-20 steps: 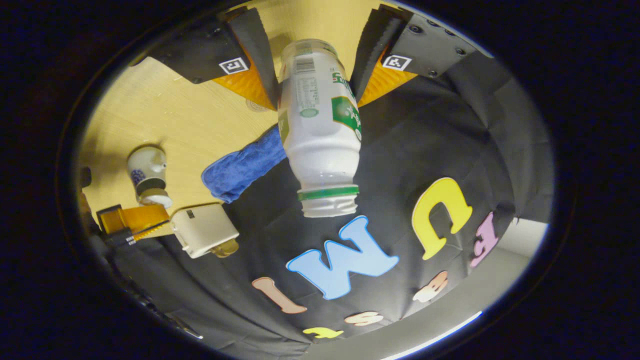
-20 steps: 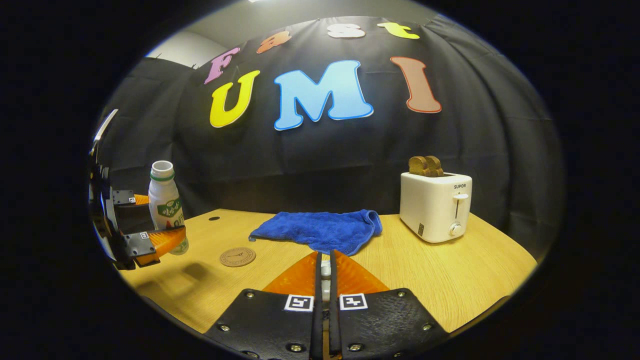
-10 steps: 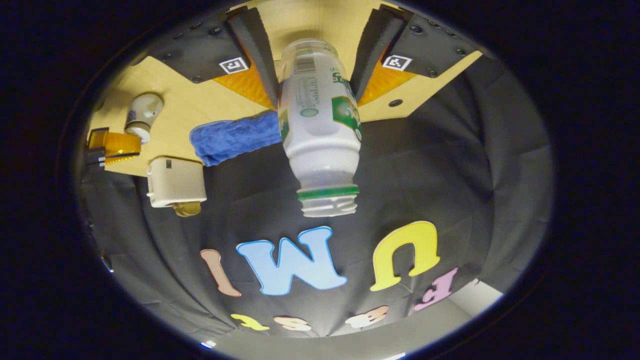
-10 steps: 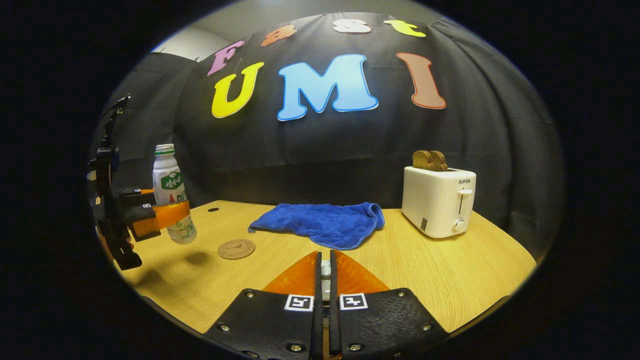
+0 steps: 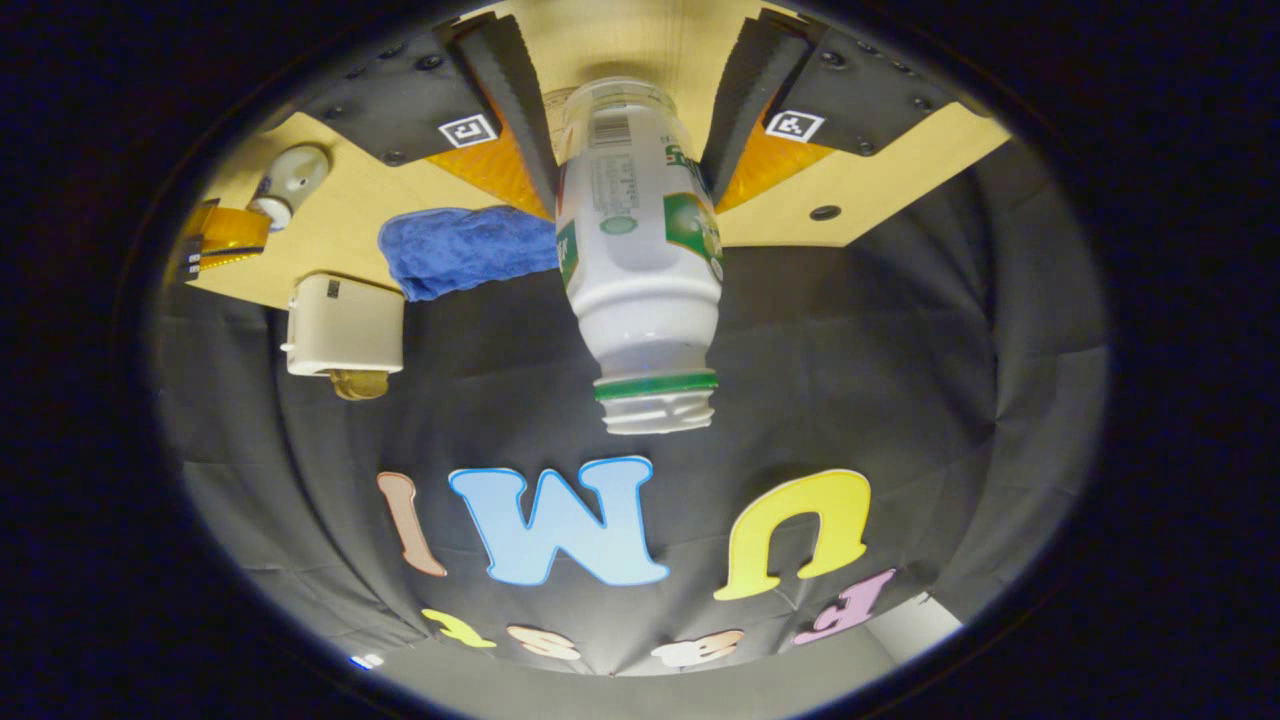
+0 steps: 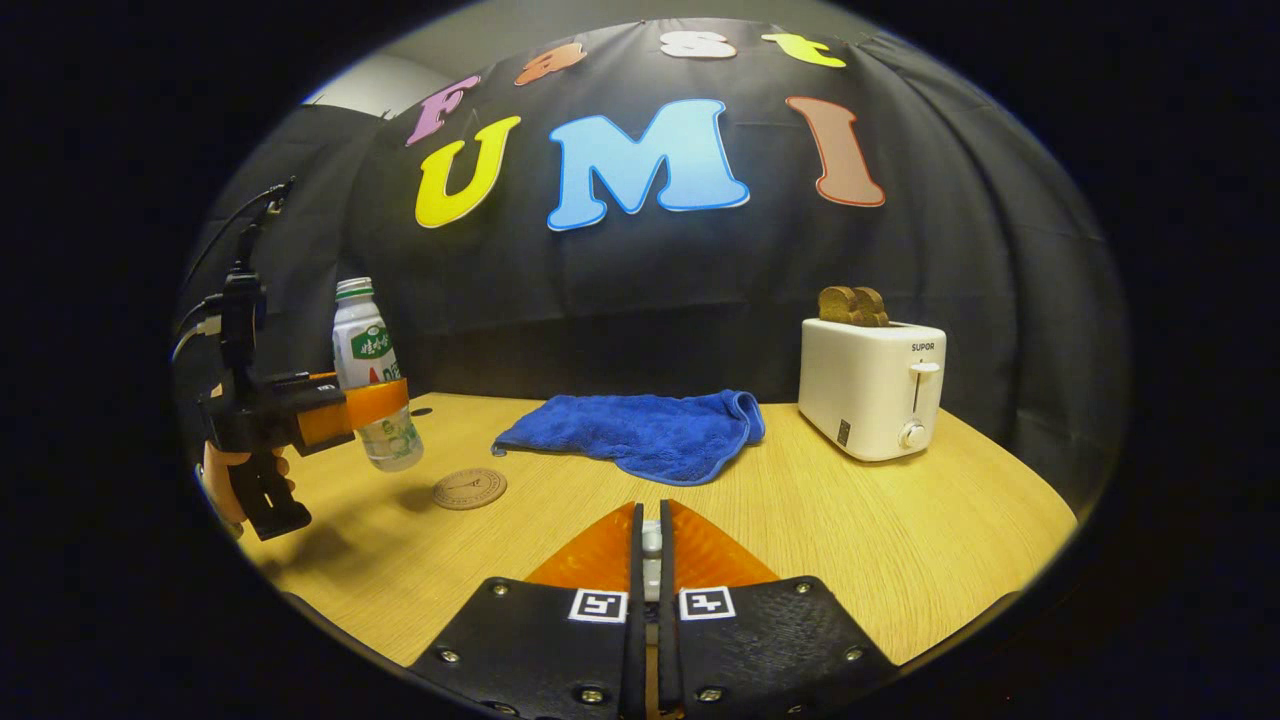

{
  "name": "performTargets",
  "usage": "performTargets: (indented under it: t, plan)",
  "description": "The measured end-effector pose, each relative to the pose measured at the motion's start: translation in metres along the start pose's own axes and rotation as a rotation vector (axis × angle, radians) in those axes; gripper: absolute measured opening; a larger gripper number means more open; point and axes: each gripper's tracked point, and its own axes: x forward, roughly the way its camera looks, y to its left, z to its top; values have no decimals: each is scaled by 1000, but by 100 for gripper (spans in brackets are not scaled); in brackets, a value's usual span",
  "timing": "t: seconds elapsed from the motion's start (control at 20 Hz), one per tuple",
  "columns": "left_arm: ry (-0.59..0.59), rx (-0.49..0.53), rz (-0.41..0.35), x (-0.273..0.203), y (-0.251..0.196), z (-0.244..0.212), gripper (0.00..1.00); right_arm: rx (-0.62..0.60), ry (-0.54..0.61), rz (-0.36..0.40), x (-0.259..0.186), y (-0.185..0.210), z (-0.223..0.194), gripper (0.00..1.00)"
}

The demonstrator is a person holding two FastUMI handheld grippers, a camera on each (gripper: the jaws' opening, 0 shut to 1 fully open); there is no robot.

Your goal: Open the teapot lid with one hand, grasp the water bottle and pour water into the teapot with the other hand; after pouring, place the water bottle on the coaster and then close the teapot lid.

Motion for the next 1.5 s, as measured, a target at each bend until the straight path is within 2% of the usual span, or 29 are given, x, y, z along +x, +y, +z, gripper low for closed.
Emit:
performTargets:
  t: [0.25,0.4,0.55,0.6,0.8,0.85,0.9,1.1,1.15,1.25,1.4,1.5]
  plan:
    - [-18,-47,-53,25,-6,1,87,-20,-4,-21,0,1,-2,5]
    - [-4,-43,-64,37,-8,-6,87,9,-4,-7,0,3,-3,12]
    - [5,-71,-87,43,-14,-13,88,24,-12,-7,-1,4,1,75]
    - [7,-81,-93,44,-16,-15,88,18,-27,-19,-1,2,4,92]
    - [22,-82,-111,52,-25,-24,87,-1,-79,-32,-6,2,15,94]
    - [25,-78,-113,54,-26,-25,77,-4,-82,-32,-7,2,17,94]
    - [29,-74,-114,56,-28,-27,87,-6,-84,-33,-7,2,16,94]
    - [51,-60,-117,60,-32,-35,87,-6,-88,-36,-8,2,18,94]
    - [56,-60,-117,61,-33,-37,77,-3,-91,-35,-8,1,19,94]
    - [71,-58,-116,62,-34,-43,82,-2,-98,-43,-9,-1,21,94]
    - [85,-59,-111,61,-35,-47,77,10,-104,-56,-10,-5,23,94]
    - [89,-55,-110,63,-36,-48,78,7,-116,-76,-12,-12,26,94]
